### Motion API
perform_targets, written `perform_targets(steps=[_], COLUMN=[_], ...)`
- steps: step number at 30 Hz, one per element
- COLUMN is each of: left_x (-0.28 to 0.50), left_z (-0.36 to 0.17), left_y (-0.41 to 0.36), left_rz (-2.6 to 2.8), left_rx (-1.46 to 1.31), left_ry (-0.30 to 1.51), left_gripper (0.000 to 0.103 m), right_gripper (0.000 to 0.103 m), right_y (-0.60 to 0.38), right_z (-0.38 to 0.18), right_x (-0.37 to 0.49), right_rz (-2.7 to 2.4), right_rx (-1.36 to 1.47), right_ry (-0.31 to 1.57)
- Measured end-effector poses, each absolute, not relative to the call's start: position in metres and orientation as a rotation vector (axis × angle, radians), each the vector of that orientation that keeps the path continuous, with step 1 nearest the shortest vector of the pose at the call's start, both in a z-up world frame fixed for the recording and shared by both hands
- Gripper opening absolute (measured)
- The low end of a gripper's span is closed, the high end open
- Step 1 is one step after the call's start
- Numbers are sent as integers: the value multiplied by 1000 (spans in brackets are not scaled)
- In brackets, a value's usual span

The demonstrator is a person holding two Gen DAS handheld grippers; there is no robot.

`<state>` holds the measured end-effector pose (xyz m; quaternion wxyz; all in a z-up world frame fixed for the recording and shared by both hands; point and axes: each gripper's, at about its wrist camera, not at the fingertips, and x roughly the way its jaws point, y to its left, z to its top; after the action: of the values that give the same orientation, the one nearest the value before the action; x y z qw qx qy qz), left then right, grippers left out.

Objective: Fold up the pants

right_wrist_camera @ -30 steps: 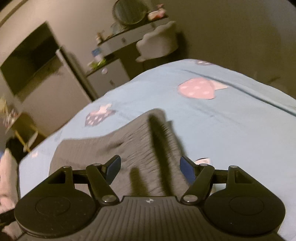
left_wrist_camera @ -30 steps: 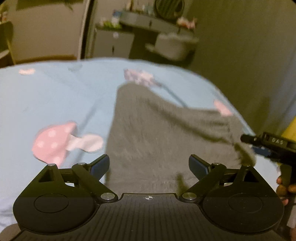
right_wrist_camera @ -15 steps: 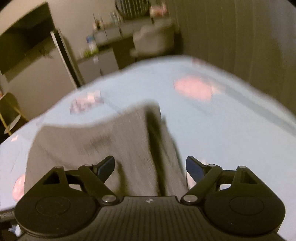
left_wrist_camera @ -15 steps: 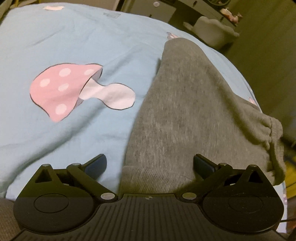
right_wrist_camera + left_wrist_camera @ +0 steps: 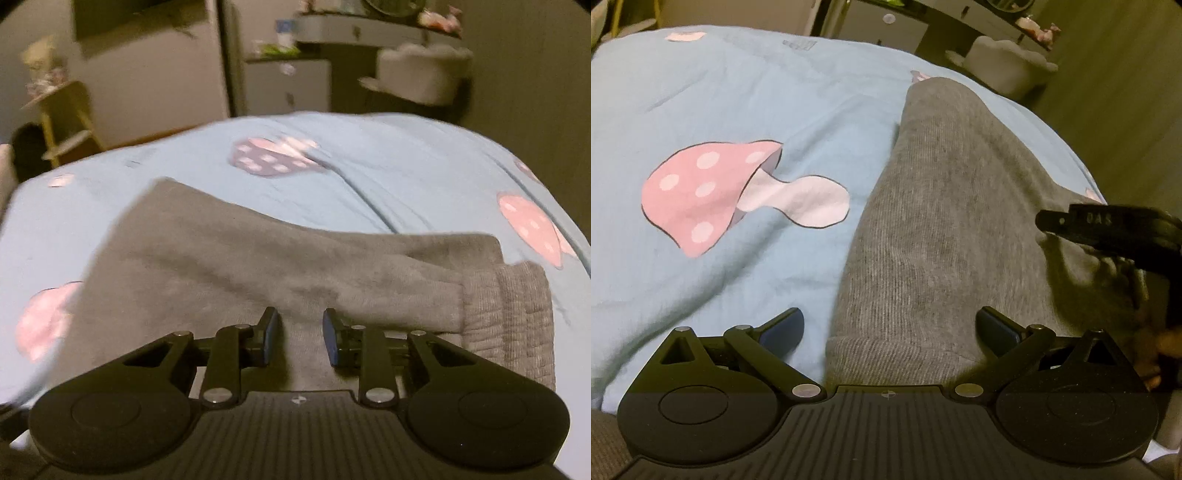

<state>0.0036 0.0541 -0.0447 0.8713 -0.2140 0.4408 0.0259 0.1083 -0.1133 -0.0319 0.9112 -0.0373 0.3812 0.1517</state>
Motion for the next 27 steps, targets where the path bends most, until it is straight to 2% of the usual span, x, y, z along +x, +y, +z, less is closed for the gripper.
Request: perform_targets(steps=[2, 4, 5, 7, 9, 11, 14, 19, 23, 26, 27], left_x=[3, 3, 3, 2, 2, 4, 11, 36, 56, 67, 69], left_z=[-45, -44, -44, -42, -38, -35, -37, -45, -44, -42, -41], left_y=[54, 55, 55, 56, 56, 60, 73, 83, 78, 72, 70], left_rz=[52, 49, 48, 42, 21, -13, -102, -218, -276, -311, -324], left_rx=[-447, -453, -455, -458, -460, -482, -601, -688, -644, -579, -565], left_ry=[919, 918, 916, 899, 867, 850, 865, 958, 1024, 1050, 1051], left_gripper=[103, 103, 103, 103, 103, 103, 103, 103, 103, 103, 103], right_gripper=[25, 35, 46, 52, 69, 70, 75, 77, 88, 88, 84], right_y=[-125, -146, -160, -190, -221, -247, -284, -330, -328, -319, -314], right_z=[-23, -10, -2, 8, 15, 11, -13, -53, -77, -82, -82], right_x=[110, 102, 93, 78, 64, 57, 66, 97, 126, 139, 144], right_rz=[286, 301, 314, 348, 350, 306, 286, 436, 499, 535, 543], right_rx=[1, 72, 103, 160, 205, 226, 271, 632, 734, 754, 731], right_ry=[777, 739, 710, 664, 664, 681, 826, 995, 1064, 1069, 1063])
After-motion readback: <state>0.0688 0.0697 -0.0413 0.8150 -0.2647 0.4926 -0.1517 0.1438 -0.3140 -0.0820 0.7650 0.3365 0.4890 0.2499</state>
